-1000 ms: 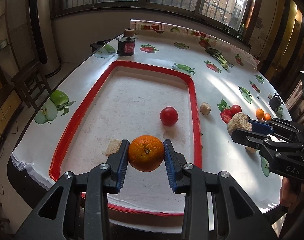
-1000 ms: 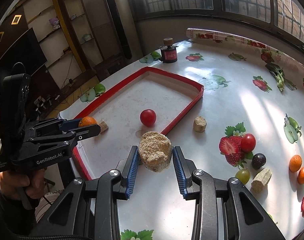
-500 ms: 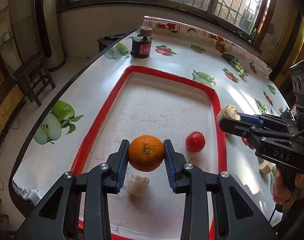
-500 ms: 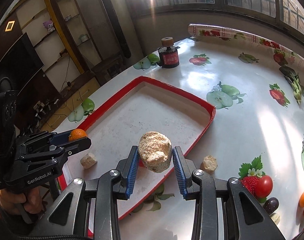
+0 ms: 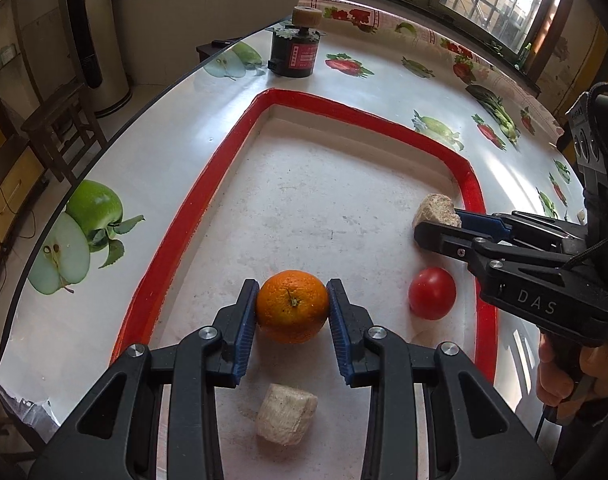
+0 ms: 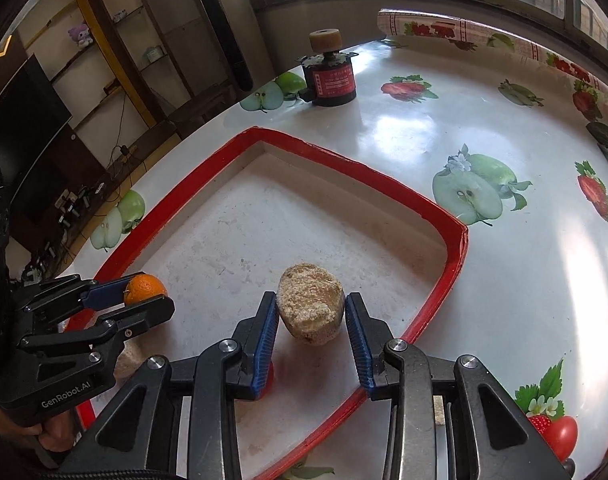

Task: Organize fruits
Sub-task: 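Carry the orange in the left tool while the right tool carries the sponge piece over the tray, then open the left tool releasing the orange while the right tool releases the sponge piece into the tray, then move both open tools back toward the remaining items on the table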

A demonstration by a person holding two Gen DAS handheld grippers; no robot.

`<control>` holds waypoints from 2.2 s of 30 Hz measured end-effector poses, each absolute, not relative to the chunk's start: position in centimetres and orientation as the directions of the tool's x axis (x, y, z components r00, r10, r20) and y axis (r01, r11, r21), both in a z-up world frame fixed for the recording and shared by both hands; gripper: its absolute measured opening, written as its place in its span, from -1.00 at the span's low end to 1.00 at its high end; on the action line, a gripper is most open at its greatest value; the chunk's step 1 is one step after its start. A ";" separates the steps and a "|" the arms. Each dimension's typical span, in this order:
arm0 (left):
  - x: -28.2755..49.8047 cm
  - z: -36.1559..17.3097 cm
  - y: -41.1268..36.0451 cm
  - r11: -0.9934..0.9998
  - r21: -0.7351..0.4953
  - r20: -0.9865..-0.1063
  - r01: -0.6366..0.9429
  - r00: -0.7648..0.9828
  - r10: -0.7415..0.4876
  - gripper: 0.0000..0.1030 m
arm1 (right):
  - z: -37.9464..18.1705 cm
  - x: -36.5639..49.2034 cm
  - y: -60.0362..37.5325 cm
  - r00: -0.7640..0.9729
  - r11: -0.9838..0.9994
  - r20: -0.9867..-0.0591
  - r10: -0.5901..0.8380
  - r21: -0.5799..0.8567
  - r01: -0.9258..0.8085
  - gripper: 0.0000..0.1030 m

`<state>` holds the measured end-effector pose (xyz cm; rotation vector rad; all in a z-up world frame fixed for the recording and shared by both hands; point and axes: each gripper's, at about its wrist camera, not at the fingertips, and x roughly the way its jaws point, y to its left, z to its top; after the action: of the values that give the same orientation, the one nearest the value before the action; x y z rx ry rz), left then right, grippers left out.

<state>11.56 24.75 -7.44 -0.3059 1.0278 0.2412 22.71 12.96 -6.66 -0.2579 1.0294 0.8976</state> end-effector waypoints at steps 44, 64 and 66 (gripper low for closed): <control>8.0 -2.2 15.5 0.962 -0.130 -0.808 -0.241 0.588 0.038 -0.12 | -1.8 15.9 -5.6 0.360 0.740 -0.760 0.542 0.227 -0.633 -0.04; 9.3 -2.9 4.3 0.989 -0.145 -0.823 -0.009 0.556 -0.116 -0.11 | -4.1 15.0 -18.3 0.440 0.863 -0.780 0.445 0.242 -0.443 -0.03; 9.4 -3.1 3.3 0.989 -0.148 -0.826 0.013 0.548 -0.131 -0.11 | -4.4 15.1 -19.3 0.446 0.872 -0.781 0.436 0.244 -0.425 -0.03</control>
<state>9.44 3.28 -3.07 -0.1298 0.9884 -0.0854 15.08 -19.31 -4.39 0.0128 0.9717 0.5334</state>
